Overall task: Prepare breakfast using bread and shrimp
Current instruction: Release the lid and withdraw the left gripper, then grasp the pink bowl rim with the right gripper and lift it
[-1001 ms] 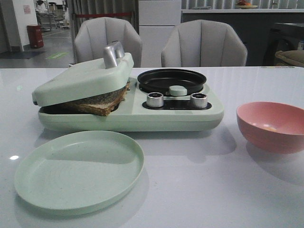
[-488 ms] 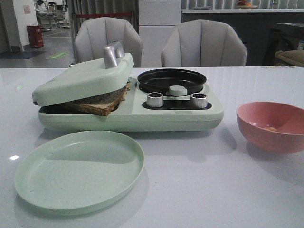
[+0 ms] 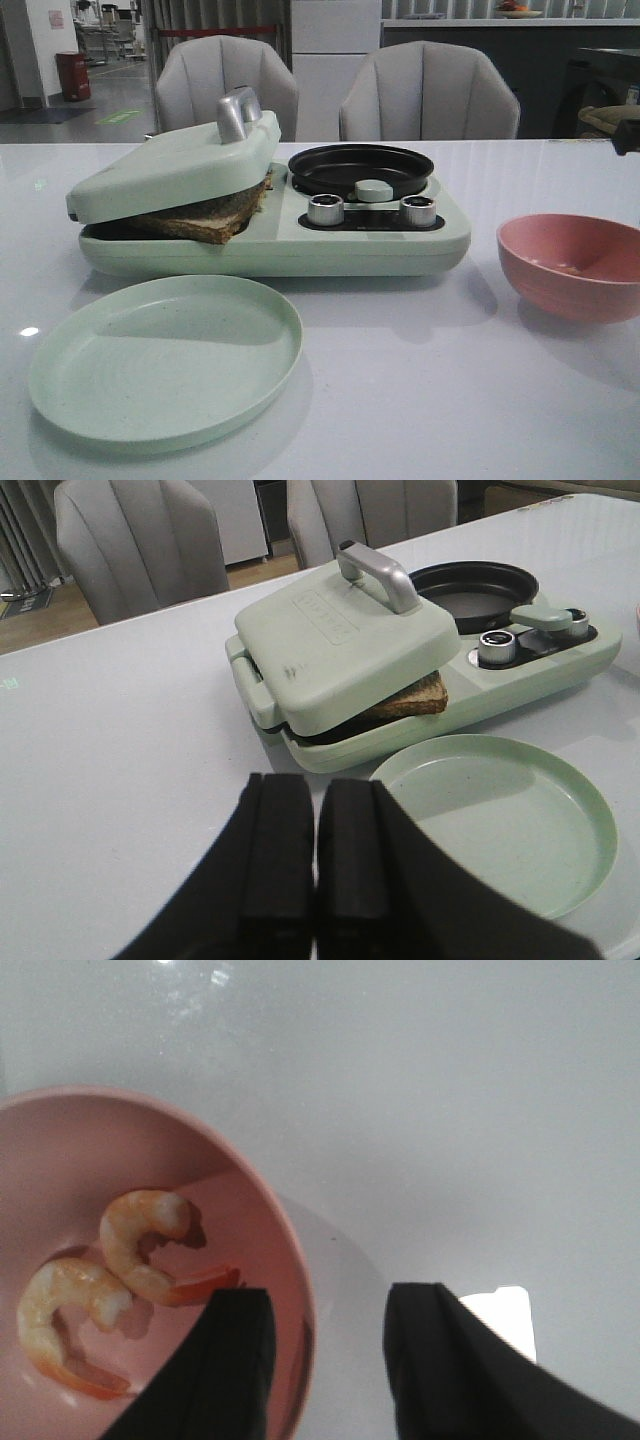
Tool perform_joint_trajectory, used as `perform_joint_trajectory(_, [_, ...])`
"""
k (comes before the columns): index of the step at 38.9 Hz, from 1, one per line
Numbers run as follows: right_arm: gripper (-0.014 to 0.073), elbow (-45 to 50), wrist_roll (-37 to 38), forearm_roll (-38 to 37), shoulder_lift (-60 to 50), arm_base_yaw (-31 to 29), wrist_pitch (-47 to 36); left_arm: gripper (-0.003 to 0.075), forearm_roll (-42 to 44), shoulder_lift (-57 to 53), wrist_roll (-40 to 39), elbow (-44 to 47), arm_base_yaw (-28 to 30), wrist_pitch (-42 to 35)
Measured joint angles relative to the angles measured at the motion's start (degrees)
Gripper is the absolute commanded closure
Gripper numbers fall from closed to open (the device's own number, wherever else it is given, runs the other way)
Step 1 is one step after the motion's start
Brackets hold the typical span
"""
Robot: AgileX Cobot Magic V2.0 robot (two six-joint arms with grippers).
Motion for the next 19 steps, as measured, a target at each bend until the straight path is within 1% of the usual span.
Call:
perform_joint_trajectory(10, [0.0213,-2.09,-6.12,6.56,6.34,0.0,-0.6,0.0606,0.0,0.0,0.0,0.0,0.0,0.0])
perform_joint_trajectory(12, [0.0225,-2.71,-7.08,7.68,7.52,0.0,-0.71,0.0606,0.0,0.0,0.0,0.0,0.0,0.0])
perform_joint_trajectory(14, [0.027,-3.11,-7.64,8.09,8.75,0.0,-0.94,0.0606,0.0,0.0,0.0,0.0,0.0,0.0])
perform_joint_trajectory(16, [0.0345,-3.62,-7.77,8.34,9.68,0.0,-0.94,0.0606,0.0,0.0,0.0,0.0,0.0,0.0])
perform_joint_trajectory(18, [0.0445,-4.01,-8.02,8.34,10.4,0.0,-0.94,0.0606,0.0,0.0,0.0,0.0,0.0,0.0])
perform_joint_trajectory(19, [0.047,-4.03,-8.02,8.34,10.69,0.0,-1.08,0.0606,0.0,0.0,0.0,0.0,0.0,0.0])
